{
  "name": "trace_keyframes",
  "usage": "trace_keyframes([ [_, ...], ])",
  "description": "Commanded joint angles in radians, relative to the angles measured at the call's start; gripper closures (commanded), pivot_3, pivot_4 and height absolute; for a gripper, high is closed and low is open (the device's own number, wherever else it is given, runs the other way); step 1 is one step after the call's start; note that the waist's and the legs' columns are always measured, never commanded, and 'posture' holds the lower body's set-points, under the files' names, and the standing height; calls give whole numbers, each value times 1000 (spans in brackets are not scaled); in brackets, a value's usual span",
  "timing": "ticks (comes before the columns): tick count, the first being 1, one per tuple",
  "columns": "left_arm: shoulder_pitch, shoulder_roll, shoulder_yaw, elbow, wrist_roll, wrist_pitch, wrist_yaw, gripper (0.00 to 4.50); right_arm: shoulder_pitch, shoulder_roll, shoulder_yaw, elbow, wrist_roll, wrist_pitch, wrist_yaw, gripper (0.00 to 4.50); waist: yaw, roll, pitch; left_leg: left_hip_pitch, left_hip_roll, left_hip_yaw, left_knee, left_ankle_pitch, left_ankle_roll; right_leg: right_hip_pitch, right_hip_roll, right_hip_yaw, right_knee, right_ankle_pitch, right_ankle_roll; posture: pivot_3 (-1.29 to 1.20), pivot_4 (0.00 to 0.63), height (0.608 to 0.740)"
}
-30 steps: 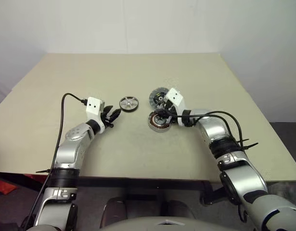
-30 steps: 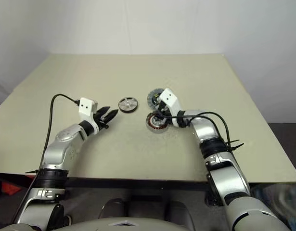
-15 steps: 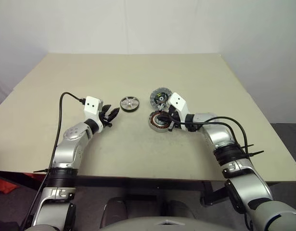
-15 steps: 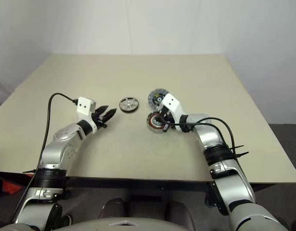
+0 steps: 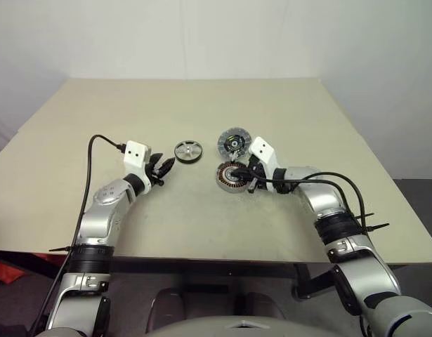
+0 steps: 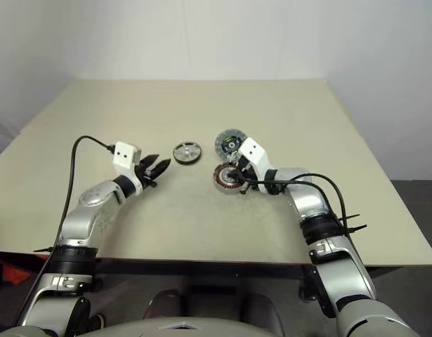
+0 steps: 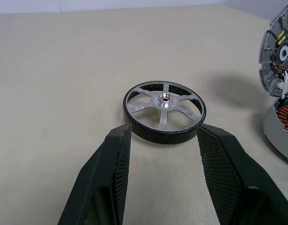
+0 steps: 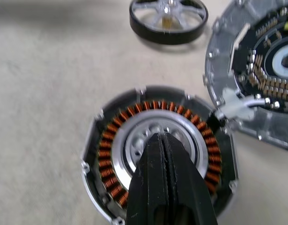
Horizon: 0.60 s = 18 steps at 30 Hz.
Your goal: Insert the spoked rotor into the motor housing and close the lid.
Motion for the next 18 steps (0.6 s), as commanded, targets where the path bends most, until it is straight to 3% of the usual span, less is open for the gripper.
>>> trace_keyframes([
  [1, -9, 6, 7, -22, 3, -22, 0, 2164, -37, 17, -55, -84, 76, 19, 3, 4472, 0, 0, 0, 0, 0, 0, 0, 0, 0, 0, 0, 0, 0, 0, 0, 0, 0, 740],
  [15, -52, -32, 73, 56, -39, 41, 79, 2164, -51, 21, -78, -182, 136, 102, -30, 4472, 1, 0, 0, 0, 0, 0, 0, 0, 0, 0, 0, 0, 0, 0, 0, 0, 0, 740],
  [18, -87, -63, 96, 115, -44, 74, 138, 1650, -32, 9, -84, -197, 140, 101, -33, 4500, 2, -1, 0, 0, 0, 0, 0, 0, 0, 0, 0, 0, 0, 0, 0, 0, 0, 740],
])
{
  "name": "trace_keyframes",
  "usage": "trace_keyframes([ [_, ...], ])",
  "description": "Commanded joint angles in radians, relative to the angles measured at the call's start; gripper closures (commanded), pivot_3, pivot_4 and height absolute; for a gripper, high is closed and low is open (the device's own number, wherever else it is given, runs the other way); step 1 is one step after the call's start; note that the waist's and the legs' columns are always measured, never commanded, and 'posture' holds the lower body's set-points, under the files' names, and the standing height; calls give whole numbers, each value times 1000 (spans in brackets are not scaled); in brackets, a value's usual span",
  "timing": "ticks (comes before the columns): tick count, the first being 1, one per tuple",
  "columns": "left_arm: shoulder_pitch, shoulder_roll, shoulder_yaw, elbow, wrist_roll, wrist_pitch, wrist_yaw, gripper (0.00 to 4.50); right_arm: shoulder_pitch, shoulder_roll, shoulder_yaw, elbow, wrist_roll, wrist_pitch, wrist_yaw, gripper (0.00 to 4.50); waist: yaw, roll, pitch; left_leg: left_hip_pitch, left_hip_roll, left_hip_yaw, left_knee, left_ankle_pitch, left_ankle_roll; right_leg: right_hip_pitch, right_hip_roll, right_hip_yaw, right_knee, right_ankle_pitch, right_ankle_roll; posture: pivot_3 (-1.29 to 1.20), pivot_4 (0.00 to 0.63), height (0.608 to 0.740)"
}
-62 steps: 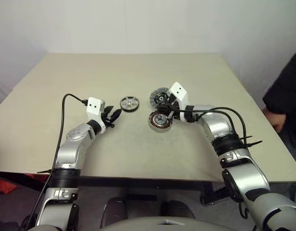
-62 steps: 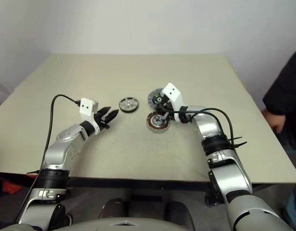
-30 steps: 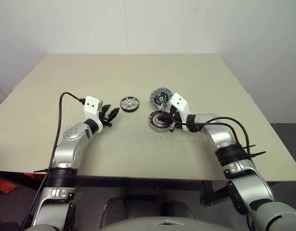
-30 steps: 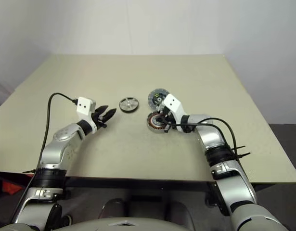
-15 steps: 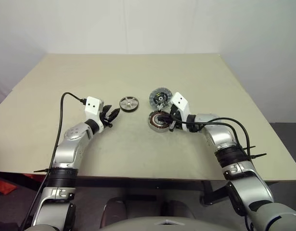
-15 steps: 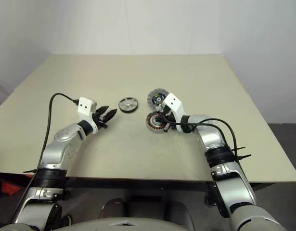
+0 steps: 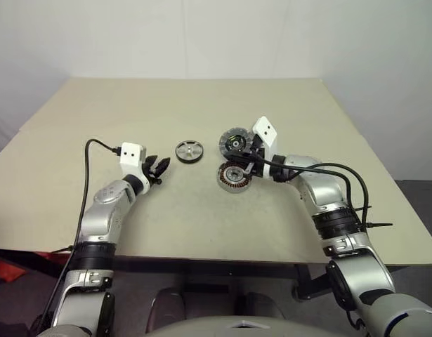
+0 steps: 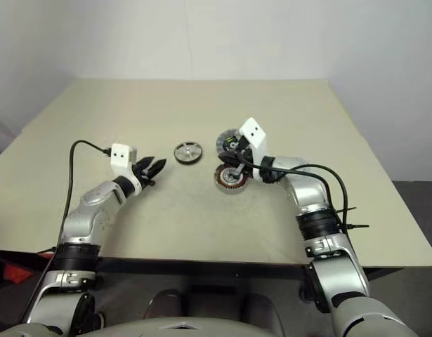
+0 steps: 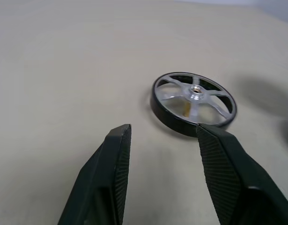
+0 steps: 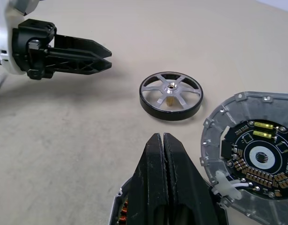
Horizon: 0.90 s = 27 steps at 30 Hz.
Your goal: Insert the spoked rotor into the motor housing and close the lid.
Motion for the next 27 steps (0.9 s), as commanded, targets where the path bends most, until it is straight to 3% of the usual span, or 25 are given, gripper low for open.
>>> trace_keyframes([
  [1, -61, -32, 49, 42, -31, 46, 67, 1315, -4, -18, -30, -52, 22, -6, -7, 4500, 0, 0, 0, 0, 0, 0, 0, 0, 0, 0, 0, 0, 0, 0, 0, 0, 0, 740],
  [2, -81, -53, 72, 54, -56, 68, 87, 1029, 1, -19, -30, -54, 24, -7, -8, 4500, 0, 0, 0, 0, 0, 0, 0, 0, 0, 0, 0, 0, 0, 0, 0, 0, 0, 740],
  [11, -236, -175, 181, 163, -195, 188, 168, 1029, 14, -22, -28, -50, 28, -19, -18, 4500, 2, -2, 1, -1, -1, 0, 1, 0, 0, 0, 0, 0, 0, 0, 0, 0, 0, 740],
  [27, -236, -221, 218, 196, -235, 243, 243, 1029, -2, -35, -47, 15, 21, -47, -29, 4500, 3, -3, 2, -1, -3, -1, 1, 2, 4, 0, 0, -1, 0, 0, 0, 0, 0, 740],
])
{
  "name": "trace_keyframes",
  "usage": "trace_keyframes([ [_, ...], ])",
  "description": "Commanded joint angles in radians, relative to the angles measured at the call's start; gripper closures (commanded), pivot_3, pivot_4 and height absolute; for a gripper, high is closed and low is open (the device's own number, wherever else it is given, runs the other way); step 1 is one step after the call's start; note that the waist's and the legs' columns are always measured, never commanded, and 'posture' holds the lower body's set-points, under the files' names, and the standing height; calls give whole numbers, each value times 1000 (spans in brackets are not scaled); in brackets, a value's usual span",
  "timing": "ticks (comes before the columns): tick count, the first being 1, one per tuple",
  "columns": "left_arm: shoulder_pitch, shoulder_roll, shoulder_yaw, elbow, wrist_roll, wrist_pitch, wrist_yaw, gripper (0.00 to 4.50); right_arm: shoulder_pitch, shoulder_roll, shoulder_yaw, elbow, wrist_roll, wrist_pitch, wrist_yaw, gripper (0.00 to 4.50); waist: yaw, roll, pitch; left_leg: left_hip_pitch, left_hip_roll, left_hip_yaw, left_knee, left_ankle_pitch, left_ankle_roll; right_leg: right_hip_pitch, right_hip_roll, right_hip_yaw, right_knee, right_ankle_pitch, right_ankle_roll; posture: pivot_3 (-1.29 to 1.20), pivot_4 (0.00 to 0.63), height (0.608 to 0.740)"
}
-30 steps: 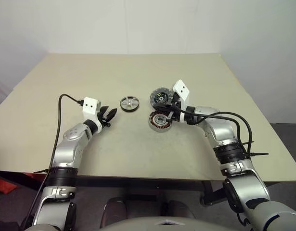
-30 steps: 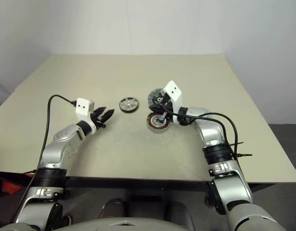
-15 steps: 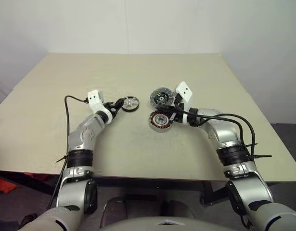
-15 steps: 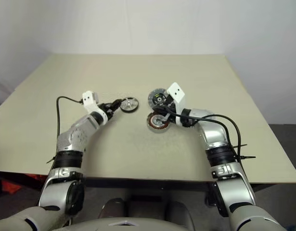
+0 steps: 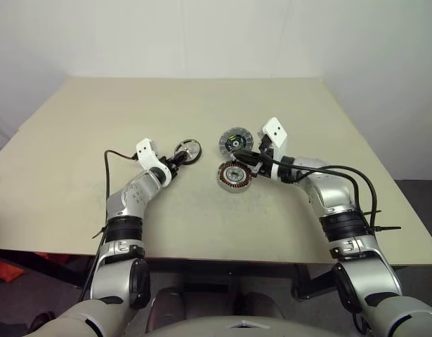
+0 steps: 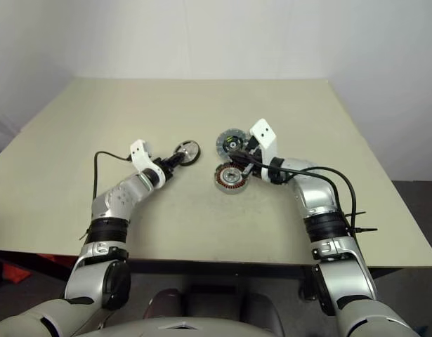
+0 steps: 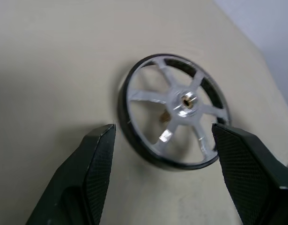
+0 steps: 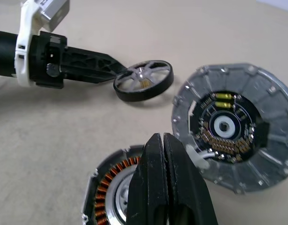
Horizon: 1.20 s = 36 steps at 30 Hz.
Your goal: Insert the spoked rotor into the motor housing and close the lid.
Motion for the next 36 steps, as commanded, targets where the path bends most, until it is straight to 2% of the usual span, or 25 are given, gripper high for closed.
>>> trace_keyframes([
  [1, -23, -12, 2, -24, -16, -20, 2, 1029, -28, 1, -17, -7, 12, -26, 1, 4500, 0, 0, 0, 0, 0, 0, 0, 0, 0, 0, 0, 0, 0, 0, 0, 0, 0, 740],
  [11, -47, -65, 68, -14, -105, -9, 15, 1029, -43, 5, -17, 23, 9, -47, 0, 4500, 0, 0, 0, 0, 0, 0, 0, 0, 0, 0, 0, 0, 0, 0, 0, 0, 0, 740],
  [24, -161, -82, 148, 223, -136, -83, 54, 1029, -38, 0, -26, 25, 12, -55, -12, 4500, 1, -1, 1, -1, -2, 0, 0, 0, 1, 0, 0, 0, -1, 0, 0, 0, 0, 740],
  [33, -129, -78, 160, 162, -202, -8, 35, 3858, -41, -13, -35, 35, 11, -56, -17, 4500, 0, -3, 2, -1, -1, 0, 0, 0, 1, 0, 0, -1, -1, 0, 0, 0, 0, 740],
  [36, -106, -74, 159, 122, -224, 14, 35, 3858, -46, -19, -38, 46, 10, -60, -20, 4500, -3, -3, 2, 0, -1, 0, 0, 0, 1, 0, 0, 0, -1, 0, 0, 0, 0, 740],
])
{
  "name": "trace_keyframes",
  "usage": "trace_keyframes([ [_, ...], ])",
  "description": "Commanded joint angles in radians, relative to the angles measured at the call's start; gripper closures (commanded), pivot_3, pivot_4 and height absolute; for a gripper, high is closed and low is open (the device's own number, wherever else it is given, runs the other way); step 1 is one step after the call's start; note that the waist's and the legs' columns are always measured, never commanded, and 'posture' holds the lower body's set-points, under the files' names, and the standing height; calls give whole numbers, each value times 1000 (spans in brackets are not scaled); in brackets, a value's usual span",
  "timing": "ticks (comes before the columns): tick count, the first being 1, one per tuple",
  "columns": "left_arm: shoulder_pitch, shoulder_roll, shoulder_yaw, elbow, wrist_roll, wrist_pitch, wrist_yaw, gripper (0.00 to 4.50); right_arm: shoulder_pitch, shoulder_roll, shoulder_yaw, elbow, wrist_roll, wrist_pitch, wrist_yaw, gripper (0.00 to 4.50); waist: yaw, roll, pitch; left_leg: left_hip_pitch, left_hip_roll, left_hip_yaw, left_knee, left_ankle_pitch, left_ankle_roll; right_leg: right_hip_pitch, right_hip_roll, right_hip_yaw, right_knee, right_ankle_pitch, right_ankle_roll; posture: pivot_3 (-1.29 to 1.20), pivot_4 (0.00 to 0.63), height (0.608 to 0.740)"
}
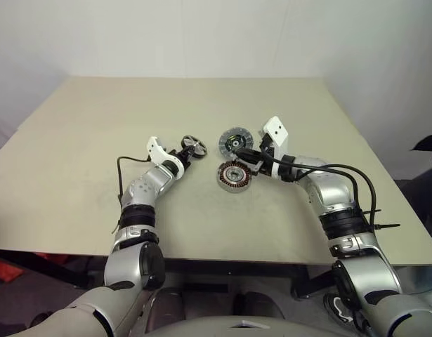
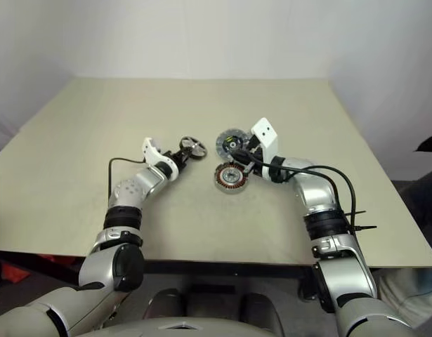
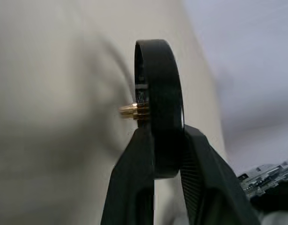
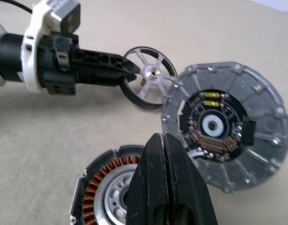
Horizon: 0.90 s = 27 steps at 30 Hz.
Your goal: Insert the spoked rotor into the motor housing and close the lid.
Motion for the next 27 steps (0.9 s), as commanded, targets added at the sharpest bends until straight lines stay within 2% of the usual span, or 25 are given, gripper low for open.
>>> trace_keyframes([
  [1, 26, 13, 8, -70, -34, 18, -3, 3956, -31, -13, -37, 2, 9, -25, -8, 4500, 1, 0, 0, 0, 0, 0, 0, 0, 0, 0, 0, 0, 0, 0, 0, 0, 0, 740],
  [7, 91, 9, 11, -178, -108, 83, -20, 4057, -38, -24, -42, 20, 5, -34, -15, 4500, 1, 0, 0, 0, 0, 0, 0, 0, 0, 0, 0, -1, 0, 0, 0, 0, 0, 740],
  [14, 183, 29, 74, -329, -325, 278, 0, 4057, -80, -94, -78, 155, -38, -53, -83, 4500, 3, -1, 0, 0, 1, 0, 0, 0, 0, 0, 0, -1, 0, 0, 0, 0, 0, 740],
  [17, 186, 20, 100, -337, -438, 371, 43, 4057, -113, -118, -84, 230, -65, -67, -116, 4500, 3, -1, 0, 0, -1, 0, 1, 0, 0, 0, 0, -1, 0, 0, 0, 0, 0, 740],
  [21, 183, 1, 70, -328, -511, 465, 88, 4057, -142, -134, -78, 296, -103, -76, -156, 4500, 2, -1, 0, -1, -1, 0, 2, 0, 0, 0, 0, -1, 0, 0, 0, 0, 0, 740],
  [27, 150, -30, -8, -275, -508, 537, 104, 4057, -148, -128, -78, 308, -118, -69, -172, 4500, 2, -1, 1, -1, -1, 0, 2, 0, 1, 0, 0, -1, 0, 0, 0, 0, 0, 740],
])
